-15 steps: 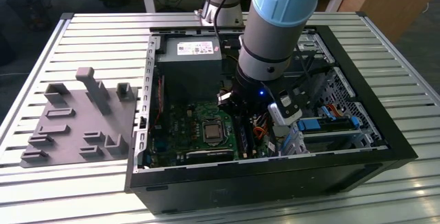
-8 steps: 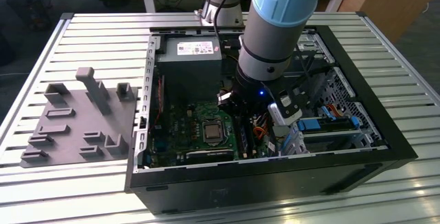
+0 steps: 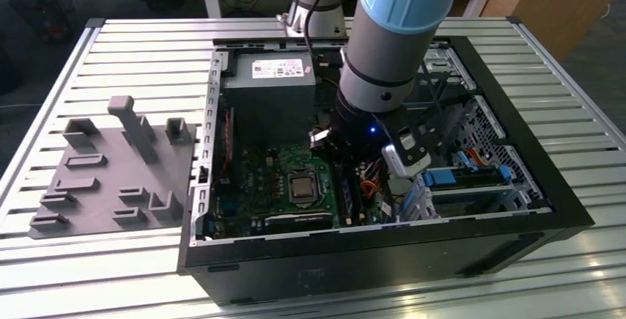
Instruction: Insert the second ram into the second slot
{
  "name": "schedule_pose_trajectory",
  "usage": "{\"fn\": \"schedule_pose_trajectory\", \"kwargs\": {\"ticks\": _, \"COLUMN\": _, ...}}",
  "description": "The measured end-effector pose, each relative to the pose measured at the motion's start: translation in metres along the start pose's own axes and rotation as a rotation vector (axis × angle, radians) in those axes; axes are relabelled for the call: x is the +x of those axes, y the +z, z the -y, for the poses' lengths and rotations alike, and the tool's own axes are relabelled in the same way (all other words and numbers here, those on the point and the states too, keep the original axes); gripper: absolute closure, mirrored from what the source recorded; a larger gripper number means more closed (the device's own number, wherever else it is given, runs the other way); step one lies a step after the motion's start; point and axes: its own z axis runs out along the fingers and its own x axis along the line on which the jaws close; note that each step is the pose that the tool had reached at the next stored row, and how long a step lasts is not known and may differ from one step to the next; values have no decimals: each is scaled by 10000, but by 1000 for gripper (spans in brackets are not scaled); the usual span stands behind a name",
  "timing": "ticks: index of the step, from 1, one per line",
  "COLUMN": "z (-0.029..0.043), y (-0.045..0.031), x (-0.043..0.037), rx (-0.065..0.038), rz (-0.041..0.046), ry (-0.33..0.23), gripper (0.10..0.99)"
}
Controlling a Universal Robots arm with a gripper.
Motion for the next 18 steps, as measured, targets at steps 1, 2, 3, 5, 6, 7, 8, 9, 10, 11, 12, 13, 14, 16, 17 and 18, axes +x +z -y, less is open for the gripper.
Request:
{"fn": "schedule_pose_trajectory", "kwargs": {"ticks": 1, "z": 1, "y": -2, "x": 0, "rx": -9, "rz": -1, "ry": 0, "gripper": 969}}
{"fn": "schedule_pose_trajectory", "kwargs": {"ticks": 2, "z": 1, "y": -4, "x": 0, "rx": -41, "rz": -2, "ry": -1, "gripper": 969}}
{"fn": "schedule_pose_trajectory", "kwargs": {"ticks": 3, "z": 1, "y": -5, "x": 0, "rx": -101, "rz": -3, "ry": -4, "gripper": 969}}
{"fn": "schedule_pose_trajectory", "kwargs": {"ticks": 5, "z": 1, "y": -4, "x": 0, "rx": -262, "rz": -6, "ry": -9, "gripper": 969}}
{"fn": "schedule_pose_trajectory", "kwargs": {"ticks": 6, "z": 3, "y": -5, "x": 0, "rx": -321, "rz": -7, "ry": -11, "gripper": 969}}
{"fn": "schedule_pose_trajectory", "kwargs": {"ticks": 7, "z": 6, "y": -7, "x": 0, "rx": -384, "rz": -9, "ry": -13, "gripper": 969}}
{"fn": "schedule_pose_trajectory", "kwargs": {"ticks": 8, "z": 9, "y": -8, "x": 1, "rx": -439, "rz": -11, "ry": -15, "gripper": 969}}
{"fn": "schedule_pose_trajectory", "kwargs": {"ticks": 9, "z": 10, "y": -5, "x": 1, "rx": -462, "rz": -8, "ry": -14, "gripper": 969}}
{"fn": "schedule_pose_trajectory", "kwargs": {"ticks": 10, "z": 11, "y": -2, "x": 0, "rx": -466, "rz": -8, "ry": -14, "gripper": 969}}
{"fn": "schedule_pose_trajectory", "kwargs": {"ticks": 11, "z": 13, "y": 1, "x": 0, "rx": -466, "rz": -8, "ry": -14, "gripper": 969}}
{"fn": "schedule_pose_trajectory", "kwargs": {"ticks": 12, "z": 15, "y": 4, "x": -1, "rx": -465, "rz": -8, "ry": -15, "gripper": 969}}
{"fn": "schedule_pose_trajectory", "kwargs": {"ticks": 13, "z": 17, "y": 6, "x": 0, "rx": -463, "rz": -8, "ry": -15, "gripper": 969}}
{"fn": "schedule_pose_trajectory", "kwargs": {"ticks": 14, "z": 18, "y": 7, "x": 0, "rx": -461, "rz": -9, "ry": -14, "gripper": 969}}
{"fn": "schedule_pose_trajectory", "kwargs": {"ticks": 16, "z": 19, "y": 8, "x": 0, "rx": -461, "rz": -9, "ry": -15, "gripper": 969}}
{"fn": "schedule_pose_trajectory", "kwargs": {"ticks": 17, "z": 21, "y": 8, "x": 1, "rx": -461, "rz": -9, "ry": -15, "gripper": 969}}
{"fn": "schedule_pose_trajectory", "kwargs": {"ticks": 18, "z": 22, "y": 8, "x": 0, "rx": -461, "rz": -9, "ry": -15, "gripper": 969}}
